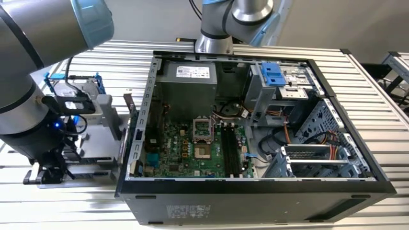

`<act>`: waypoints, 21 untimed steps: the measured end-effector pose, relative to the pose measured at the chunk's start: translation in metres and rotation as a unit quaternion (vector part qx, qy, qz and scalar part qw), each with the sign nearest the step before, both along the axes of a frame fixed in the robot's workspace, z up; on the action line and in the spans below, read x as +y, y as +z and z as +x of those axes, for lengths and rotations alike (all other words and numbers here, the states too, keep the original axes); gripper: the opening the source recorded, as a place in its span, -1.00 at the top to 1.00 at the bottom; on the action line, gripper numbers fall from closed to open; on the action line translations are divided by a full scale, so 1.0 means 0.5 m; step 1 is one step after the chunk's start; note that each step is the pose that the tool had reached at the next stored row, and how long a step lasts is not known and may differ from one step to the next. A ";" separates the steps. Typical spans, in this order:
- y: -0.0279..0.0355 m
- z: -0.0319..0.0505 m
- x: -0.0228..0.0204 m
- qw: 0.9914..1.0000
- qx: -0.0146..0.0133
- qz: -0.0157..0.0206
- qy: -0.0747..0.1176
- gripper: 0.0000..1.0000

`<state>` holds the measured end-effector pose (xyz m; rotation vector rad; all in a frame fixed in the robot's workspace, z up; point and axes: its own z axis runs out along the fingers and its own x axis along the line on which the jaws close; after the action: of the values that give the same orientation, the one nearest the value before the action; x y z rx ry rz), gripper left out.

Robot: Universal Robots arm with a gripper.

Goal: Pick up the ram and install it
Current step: 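Pick up the ram and move it above insertion slot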

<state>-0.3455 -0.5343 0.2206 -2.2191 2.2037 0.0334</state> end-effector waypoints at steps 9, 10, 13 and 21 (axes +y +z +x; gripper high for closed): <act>-0.029 -0.001 -0.0033 1.000 0.000 0.000 0.000 -1.00; -0.031 -0.001 -0.0033 1.000 0.000 0.000 0.000 -1.00; -0.040 0.000 -0.0034 1.000 -0.001 0.000 0.000 -1.00; -0.049 -0.001 -0.0033 1.000 -0.002 0.000 0.001 -1.00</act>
<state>-0.3457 -0.5360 0.1960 -2.2192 2.2005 0.0295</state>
